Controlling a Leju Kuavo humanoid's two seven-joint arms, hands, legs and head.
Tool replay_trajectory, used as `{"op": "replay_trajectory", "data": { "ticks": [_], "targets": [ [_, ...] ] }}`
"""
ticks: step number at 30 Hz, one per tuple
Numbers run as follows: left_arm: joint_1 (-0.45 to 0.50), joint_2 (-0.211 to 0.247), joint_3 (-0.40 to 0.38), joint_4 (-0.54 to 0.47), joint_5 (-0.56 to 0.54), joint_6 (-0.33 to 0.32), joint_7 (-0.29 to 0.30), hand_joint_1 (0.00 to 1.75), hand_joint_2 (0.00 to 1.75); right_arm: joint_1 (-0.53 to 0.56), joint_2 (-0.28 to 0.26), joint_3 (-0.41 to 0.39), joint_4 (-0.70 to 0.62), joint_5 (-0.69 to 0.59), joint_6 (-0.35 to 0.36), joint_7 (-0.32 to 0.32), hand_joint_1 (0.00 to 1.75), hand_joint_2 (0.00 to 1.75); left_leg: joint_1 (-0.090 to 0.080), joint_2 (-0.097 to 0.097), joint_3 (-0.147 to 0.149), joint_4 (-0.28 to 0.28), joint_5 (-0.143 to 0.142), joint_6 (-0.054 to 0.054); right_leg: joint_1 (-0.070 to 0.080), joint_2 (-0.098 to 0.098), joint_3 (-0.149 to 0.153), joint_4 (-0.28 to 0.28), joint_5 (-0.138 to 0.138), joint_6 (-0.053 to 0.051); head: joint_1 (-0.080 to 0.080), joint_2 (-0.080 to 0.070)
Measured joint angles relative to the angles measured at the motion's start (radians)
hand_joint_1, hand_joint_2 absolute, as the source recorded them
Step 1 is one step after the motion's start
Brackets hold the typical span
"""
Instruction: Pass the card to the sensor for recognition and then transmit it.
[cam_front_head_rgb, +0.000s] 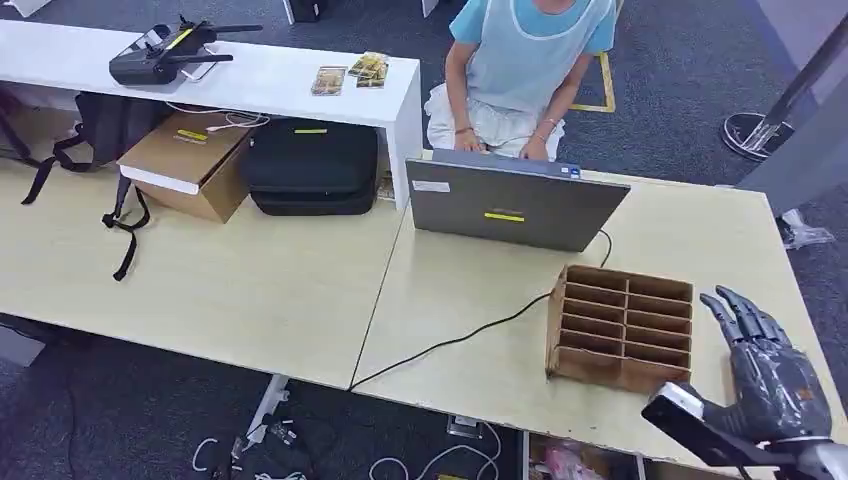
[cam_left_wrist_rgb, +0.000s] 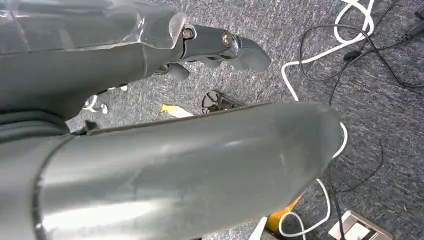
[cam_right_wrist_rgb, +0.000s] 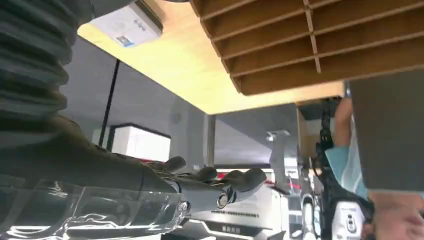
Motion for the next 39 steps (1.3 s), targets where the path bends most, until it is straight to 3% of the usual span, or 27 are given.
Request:
{"op": "replay_trajectory", "data": {
  "ticks": [14,26,39],
  "targets": [
    [-0.005,-0.019,0.011,-0.008,-0.009,0.001,0.000,0.00,0.00,-0.001,-0.051,0.005,0.001,-0.041,0.091,0.050,0.00,1.75,0.000,0.000,0.000,0.000,0.000,0.000,0.000,0.000,0.000,0.000,0.000,0.000,0.000,0.000],
    [-0.015,-0.027,0.016,-0.008,-0.009,-0.016,0.000,0.00,0.00,-0.016,-0.080,0.011,0.031,-0.044,0.109,0.061,0.00,1.75,0.000,0.000,0.000,0.000,0.000,0.000,0.000,0.000,0.000,0.000,0.000,0.000,0.000,0.000],
    [-0.019,-0.027,0.016,-0.008,-0.009,-0.019,0.000,0.00,0.00,-0.064,-0.076,0.054,0.099,-0.030,0.106,0.047,0.00,1.75,0.000,0.000,0.000,0.000,0.000,0.000,0.000,0.000,0.000,0.000,0.000,0.000,0.000,0.000]
  ]
}}
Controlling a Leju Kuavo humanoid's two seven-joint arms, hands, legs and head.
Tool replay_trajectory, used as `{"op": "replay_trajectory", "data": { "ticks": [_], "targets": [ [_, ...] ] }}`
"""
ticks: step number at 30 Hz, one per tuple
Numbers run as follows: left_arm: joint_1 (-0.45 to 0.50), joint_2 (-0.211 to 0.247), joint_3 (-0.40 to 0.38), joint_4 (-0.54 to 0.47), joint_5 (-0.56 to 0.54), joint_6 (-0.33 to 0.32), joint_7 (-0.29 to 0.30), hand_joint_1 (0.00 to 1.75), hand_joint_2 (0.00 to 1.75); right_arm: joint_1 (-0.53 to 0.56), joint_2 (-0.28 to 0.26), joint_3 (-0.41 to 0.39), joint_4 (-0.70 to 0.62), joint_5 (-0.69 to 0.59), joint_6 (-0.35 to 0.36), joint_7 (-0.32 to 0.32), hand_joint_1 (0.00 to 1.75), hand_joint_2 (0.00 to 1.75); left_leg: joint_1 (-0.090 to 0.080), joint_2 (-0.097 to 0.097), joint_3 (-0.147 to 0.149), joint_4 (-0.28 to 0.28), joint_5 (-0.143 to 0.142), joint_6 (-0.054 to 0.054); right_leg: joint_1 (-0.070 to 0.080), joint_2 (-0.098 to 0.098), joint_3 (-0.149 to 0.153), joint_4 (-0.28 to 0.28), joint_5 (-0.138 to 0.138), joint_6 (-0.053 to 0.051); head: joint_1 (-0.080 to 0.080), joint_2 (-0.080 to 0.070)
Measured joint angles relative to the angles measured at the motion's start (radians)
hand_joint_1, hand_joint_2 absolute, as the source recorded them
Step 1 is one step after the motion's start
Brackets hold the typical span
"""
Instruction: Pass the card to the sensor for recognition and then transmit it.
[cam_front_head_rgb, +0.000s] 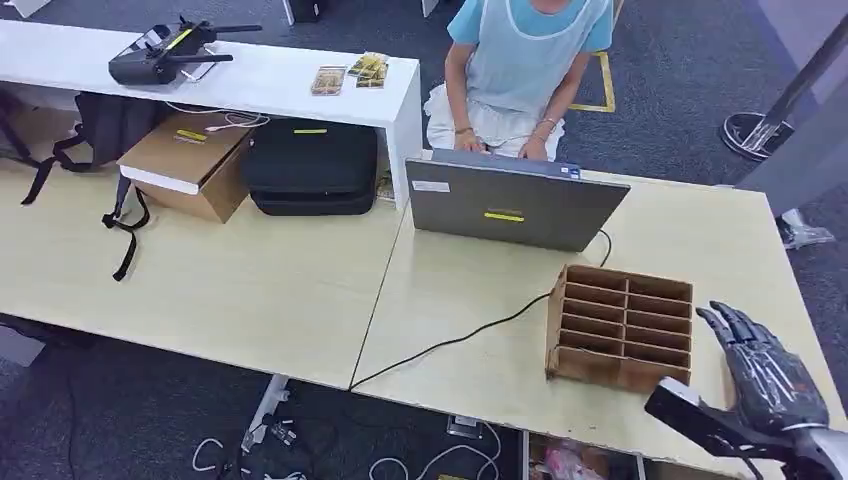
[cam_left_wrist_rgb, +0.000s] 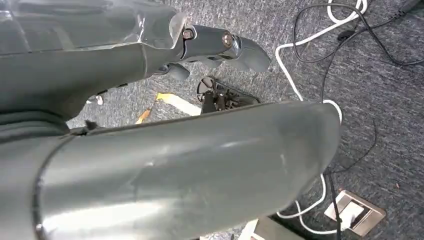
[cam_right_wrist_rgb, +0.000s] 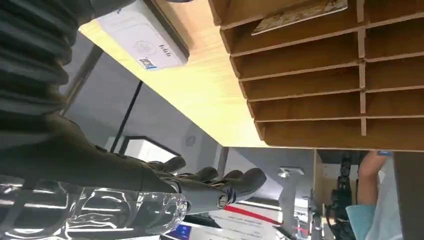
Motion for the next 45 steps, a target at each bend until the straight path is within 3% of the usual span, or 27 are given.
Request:
{"op": "replay_trajectory", "data": {
  "ticks": [12,18,21,23,30,45],
  "targets": [
    [0.001,0.000,0.006,0.000,-0.008,0.005,0.000,0.00,0.00,-0.028,0.030,0.034,0.032,0.042,-0.048,0.010,0.00,1.75,0.000,0.000,0.000,0.000,0.000,0.000,0.000,0.000,0.000,0.000,0.000,0.000,0.000,0.000],
    [0.002,0.000,0.008,0.000,-0.017,0.005,0.000,0.00,0.00,-0.011,0.058,0.012,-0.005,0.060,-0.151,-0.050,0.00,1.75,0.000,0.000,0.000,0.000,0.000,0.000,0.000,0.000,0.000,0.000,0.000,0.000,0.000,0.000],
    [0.003,0.000,0.012,0.000,-0.017,0.005,0.000,0.00,0.00,-0.010,0.073,0.000,-0.018,0.063,-0.169,-0.062,0.00,1.75,0.000,0.000,0.000,0.000,0.000,0.000,0.000,0.000,0.000,0.000,0.000,0.000,0.000,0.000],
    [0.004,0.000,0.016,0.000,-0.017,0.005,0.000,0.00,0.00,-0.009,0.079,-0.005,-0.019,0.063,-0.162,-0.064,0.00,1.75,0.000,0.000,0.000,0.000,0.000,0.000,0.000,0.000,0.000,0.000,0.000,0.000,0.000,0.000],
    [0.005,0.001,0.032,0.000,-0.021,0.002,0.000,0.00,0.00,0.007,0.082,-0.010,-0.027,0.044,-0.014,-0.008,0.00,1.75,0.000,0.000,0.000,0.000,0.000,0.000,0.000,0.000,0.000,0.000,0.000,0.000,0.000,0.000],
    [0.011,0.011,0.060,0.000,-0.018,-0.005,0.000,0.00,0.00,-0.076,0.063,0.021,0.018,-0.007,-0.015,-0.029,0.00,1.75,0.000,0.000,0.000,0.000,0.000,0.000,0.000,0.000,0.000,0.000,0.000,0.000,0.000,0.000]
  ]
}}
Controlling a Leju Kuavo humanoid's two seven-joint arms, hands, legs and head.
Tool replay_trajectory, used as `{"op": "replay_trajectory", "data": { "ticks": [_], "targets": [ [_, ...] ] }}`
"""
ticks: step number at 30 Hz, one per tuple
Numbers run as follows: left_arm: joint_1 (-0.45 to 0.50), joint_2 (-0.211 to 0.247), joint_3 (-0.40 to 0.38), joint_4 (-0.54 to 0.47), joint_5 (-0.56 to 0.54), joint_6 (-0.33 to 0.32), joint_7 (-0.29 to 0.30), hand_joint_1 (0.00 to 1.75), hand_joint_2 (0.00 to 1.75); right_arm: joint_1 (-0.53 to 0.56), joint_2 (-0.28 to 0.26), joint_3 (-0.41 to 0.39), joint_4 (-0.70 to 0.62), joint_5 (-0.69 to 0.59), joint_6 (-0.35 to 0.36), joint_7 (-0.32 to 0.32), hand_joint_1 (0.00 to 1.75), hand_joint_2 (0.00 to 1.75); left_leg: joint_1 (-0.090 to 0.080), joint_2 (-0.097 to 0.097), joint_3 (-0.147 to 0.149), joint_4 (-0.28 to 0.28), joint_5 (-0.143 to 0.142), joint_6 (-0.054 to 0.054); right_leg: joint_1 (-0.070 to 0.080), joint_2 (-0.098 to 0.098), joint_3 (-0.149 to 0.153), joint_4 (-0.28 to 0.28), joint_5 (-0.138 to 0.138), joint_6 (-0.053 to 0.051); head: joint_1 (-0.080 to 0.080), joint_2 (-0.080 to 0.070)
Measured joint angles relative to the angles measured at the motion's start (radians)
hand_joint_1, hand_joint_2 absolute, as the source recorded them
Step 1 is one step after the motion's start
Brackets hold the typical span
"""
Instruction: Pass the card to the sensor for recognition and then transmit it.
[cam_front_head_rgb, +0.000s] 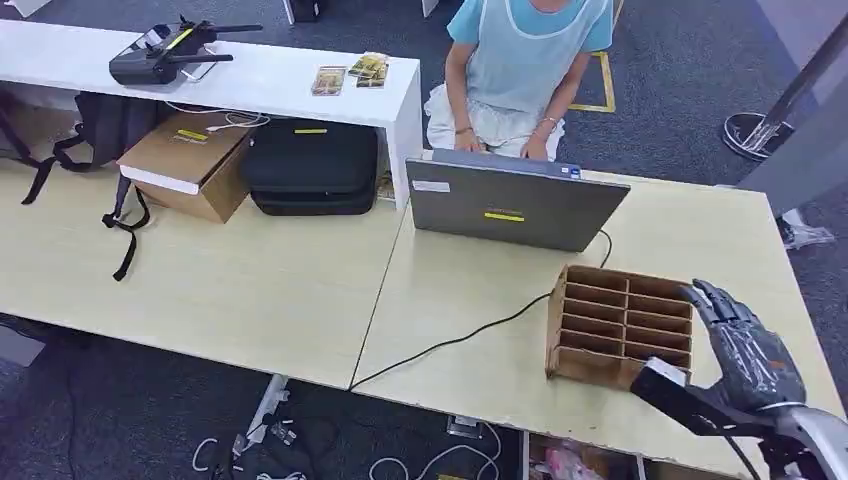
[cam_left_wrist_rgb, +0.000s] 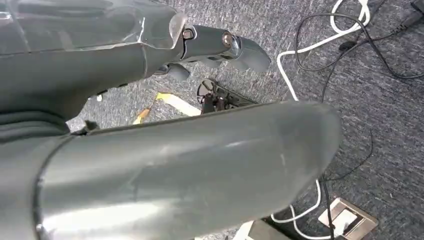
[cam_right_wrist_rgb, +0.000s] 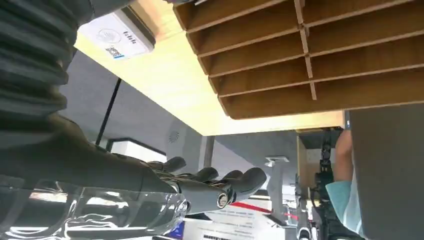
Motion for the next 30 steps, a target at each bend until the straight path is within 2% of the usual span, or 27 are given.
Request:
{"op": "replay_trajectory", "data": {
  "ticks": [11,15,30],
  "targets": [
    [0.001,0.002,0.006,0.000,-0.011,-0.005,0.000,0.00,0.00,-0.025,-0.013,0.027,0.047,-0.002,0.000,0.013,0.00,1.75,0.000,0.000,0.000,0.000,0.000,0.000,0.000,0.000,0.000,0.000,0.000,0.000,0.000,0.000],
    [-0.003,0.003,0.006,0.000,-0.026,-0.005,0.000,0.00,0.00,-0.029,-0.013,0.036,0.059,0.009,0.008,0.043,0.00,1.75,0.000,0.000,0.000,0.000,0.000,0.000,0.000,0.000,0.000,0.000,0.000,0.000,0.000,0.000],
    [-0.025,-0.007,0.005,0.000,-0.057,0.006,0.000,0.00,0.00,0.058,-0.007,0.014,0.031,0.043,0.032,0.093,0.00,1.75,0.000,0.000,0.000,0.000,0.000,0.000,0.000,0.000,0.000,0.000,0.000,0.000,0.000,0.000]
  ]
}}
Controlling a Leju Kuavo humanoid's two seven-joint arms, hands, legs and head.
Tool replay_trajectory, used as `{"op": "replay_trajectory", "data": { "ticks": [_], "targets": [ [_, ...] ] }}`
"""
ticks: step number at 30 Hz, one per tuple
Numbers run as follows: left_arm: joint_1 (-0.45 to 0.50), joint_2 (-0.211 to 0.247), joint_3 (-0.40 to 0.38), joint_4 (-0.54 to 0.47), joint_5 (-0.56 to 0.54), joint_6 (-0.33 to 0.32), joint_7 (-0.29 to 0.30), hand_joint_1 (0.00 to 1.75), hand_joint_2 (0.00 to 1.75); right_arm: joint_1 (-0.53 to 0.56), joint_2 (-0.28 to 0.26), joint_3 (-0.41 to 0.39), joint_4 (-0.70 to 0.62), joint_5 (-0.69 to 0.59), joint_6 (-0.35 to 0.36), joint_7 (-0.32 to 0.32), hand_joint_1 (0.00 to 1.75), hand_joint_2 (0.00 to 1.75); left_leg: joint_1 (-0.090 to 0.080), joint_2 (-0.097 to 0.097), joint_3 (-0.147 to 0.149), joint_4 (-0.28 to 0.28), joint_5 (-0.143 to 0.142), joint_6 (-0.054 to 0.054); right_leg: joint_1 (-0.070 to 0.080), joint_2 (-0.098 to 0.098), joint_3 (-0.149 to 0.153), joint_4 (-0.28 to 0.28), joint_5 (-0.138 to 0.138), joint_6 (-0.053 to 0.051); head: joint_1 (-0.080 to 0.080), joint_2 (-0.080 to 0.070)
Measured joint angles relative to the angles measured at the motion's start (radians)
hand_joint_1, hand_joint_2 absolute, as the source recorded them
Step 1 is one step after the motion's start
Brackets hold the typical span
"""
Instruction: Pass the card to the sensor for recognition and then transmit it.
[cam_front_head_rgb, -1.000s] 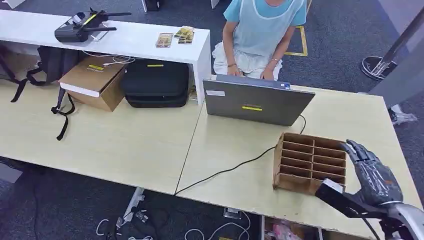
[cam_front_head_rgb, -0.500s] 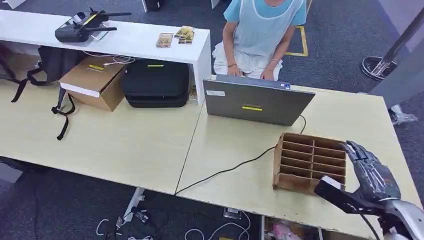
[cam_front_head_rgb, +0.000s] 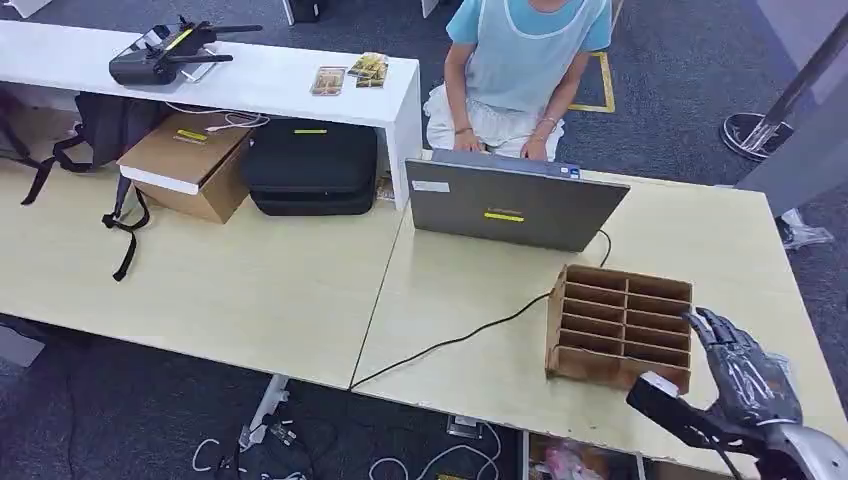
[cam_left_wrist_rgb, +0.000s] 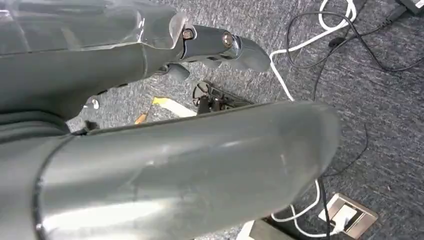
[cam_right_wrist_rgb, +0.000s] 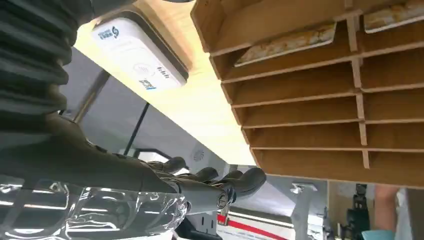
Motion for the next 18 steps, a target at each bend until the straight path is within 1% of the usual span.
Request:
{"op": "replay_trajectory", "data": {
  "ticks": [6,11,18],
  "targets": [
    [-0.002,-0.005,0.000,0.000,-0.003,0.006,0.000,0.00,0.00,0.006,0.012,-0.002,0.000,0.013,0.000,-0.002,0.00,1.75,0.000,0.000,0.000,0.000,0.000,0.000,0.000,0.000,0.000,0.000,0.000,0.000,0.000,0.000],
    [-0.003,-0.008,0.000,0.000,-0.005,0.007,0.000,0.00,0.00,0.005,0.024,-0.002,0.003,0.023,0.003,-0.016,0.00,1.75,0.000,0.000,0.000,0.000,0.000,0.000,0.000,0.000,0.000,0.000,0.000,0.000,0.000,0.000],
    [-0.003,-0.010,0.000,0.000,-0.006,0.008,0.000,0.00,0.00,0.000,0.029,-0.002,0.011,0.027,0.005,-0.021,0.00,1.75,0.000,0.000,0.000,0.000,0.000,0.000,0.000,0.000,0.000,0.000,0.000,0.000,0.000,0.000]
  ]
}}
